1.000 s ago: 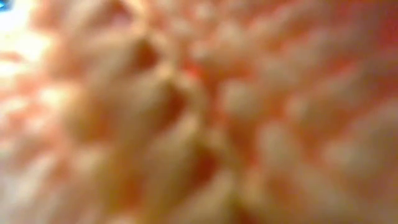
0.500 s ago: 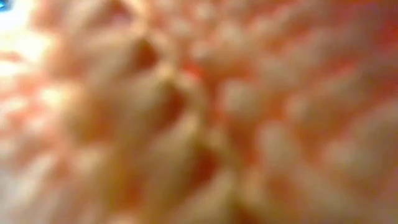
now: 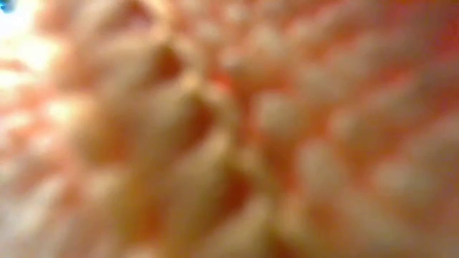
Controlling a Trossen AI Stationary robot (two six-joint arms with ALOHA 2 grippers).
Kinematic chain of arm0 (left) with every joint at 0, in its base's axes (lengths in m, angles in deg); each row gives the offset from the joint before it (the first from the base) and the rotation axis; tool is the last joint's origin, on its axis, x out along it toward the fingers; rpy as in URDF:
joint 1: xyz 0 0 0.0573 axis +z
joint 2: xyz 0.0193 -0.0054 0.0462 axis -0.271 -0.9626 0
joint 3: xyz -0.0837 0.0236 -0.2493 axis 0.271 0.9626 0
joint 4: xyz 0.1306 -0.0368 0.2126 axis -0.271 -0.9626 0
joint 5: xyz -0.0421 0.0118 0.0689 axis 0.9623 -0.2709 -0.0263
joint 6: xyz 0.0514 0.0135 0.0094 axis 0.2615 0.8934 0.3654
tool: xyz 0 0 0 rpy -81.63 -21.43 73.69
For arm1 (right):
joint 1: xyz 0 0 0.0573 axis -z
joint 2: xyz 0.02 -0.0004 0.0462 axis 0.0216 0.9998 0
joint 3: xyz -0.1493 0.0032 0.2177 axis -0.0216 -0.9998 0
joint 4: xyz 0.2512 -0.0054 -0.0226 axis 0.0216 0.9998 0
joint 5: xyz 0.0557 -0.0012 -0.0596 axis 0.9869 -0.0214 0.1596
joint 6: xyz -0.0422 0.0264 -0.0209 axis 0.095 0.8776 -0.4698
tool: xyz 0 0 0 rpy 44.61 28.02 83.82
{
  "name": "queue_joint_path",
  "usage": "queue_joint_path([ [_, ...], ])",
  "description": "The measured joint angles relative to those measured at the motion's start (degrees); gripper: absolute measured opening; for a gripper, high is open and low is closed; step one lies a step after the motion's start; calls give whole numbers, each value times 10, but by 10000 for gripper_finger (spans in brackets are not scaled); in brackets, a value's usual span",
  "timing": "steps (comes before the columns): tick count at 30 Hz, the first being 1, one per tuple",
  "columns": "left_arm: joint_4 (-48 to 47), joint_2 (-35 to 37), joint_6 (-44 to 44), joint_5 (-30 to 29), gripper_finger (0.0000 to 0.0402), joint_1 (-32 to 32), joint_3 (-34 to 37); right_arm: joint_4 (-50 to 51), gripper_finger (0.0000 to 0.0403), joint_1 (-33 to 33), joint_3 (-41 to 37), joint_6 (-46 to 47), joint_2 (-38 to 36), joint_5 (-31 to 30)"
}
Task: Sort microfiber towel by color & place in baskets
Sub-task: Put the green towel into the left transparent bin
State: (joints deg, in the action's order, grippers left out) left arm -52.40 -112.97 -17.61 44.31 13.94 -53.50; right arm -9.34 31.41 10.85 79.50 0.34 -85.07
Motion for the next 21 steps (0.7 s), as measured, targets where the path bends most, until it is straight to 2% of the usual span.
queue_joint_path([
  [6,33,0,-10,-24,141,0,0,-63,1,-63,0,-45,-59,1],
  [11,88,0,13,-34,190,0,0,-150,0,-117,0,-129,-58,15],
  [18,224,-18,70,-55,201,0,-1,-299,0,-185,0,-195,-20,32],
  [21,222,-45,80,-56,200,6,-31,-354,0,-203,0,-218,-3,45],
])
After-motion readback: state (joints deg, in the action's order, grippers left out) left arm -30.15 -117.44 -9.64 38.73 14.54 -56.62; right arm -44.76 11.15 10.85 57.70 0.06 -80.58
